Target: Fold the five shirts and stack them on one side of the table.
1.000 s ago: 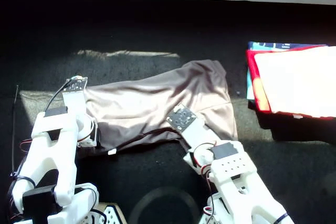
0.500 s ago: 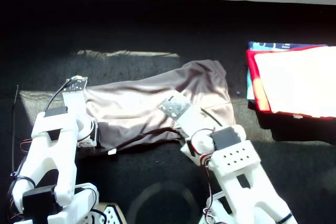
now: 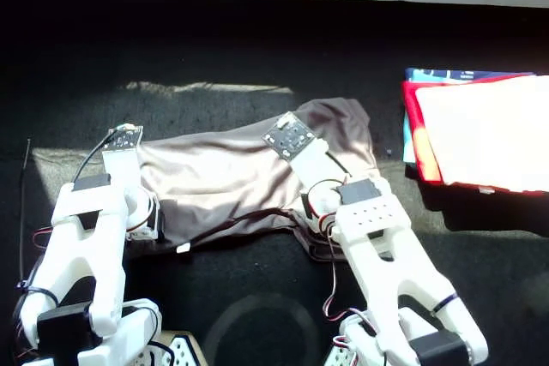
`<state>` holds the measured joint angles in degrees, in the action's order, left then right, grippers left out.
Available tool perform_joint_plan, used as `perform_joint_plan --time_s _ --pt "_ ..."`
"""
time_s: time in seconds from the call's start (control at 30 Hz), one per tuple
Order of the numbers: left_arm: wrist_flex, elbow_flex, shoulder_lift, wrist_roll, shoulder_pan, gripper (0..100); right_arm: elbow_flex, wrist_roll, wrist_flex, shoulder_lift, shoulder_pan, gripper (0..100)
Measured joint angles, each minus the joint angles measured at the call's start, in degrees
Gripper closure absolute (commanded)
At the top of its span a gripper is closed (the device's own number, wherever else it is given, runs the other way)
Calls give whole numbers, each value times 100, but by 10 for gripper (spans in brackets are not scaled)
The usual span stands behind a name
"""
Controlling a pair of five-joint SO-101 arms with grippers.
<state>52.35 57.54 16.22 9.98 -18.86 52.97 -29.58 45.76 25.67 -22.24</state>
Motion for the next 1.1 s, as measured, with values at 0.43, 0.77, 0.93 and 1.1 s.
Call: perform_joint_plan --time_s 0.43,0.77,0.93,1.1 --pt "0 0 0 0 0 870 826 0 211 -105 -527 991" --pt "0 0 0 0 0 870 932 0 659 1134 -527 991" --pt "0 0 0 0 0 870 932 0 1187 2013 299 931" --pt "0 0 0 0 0 870 932 -79 2585 2505 431 769"
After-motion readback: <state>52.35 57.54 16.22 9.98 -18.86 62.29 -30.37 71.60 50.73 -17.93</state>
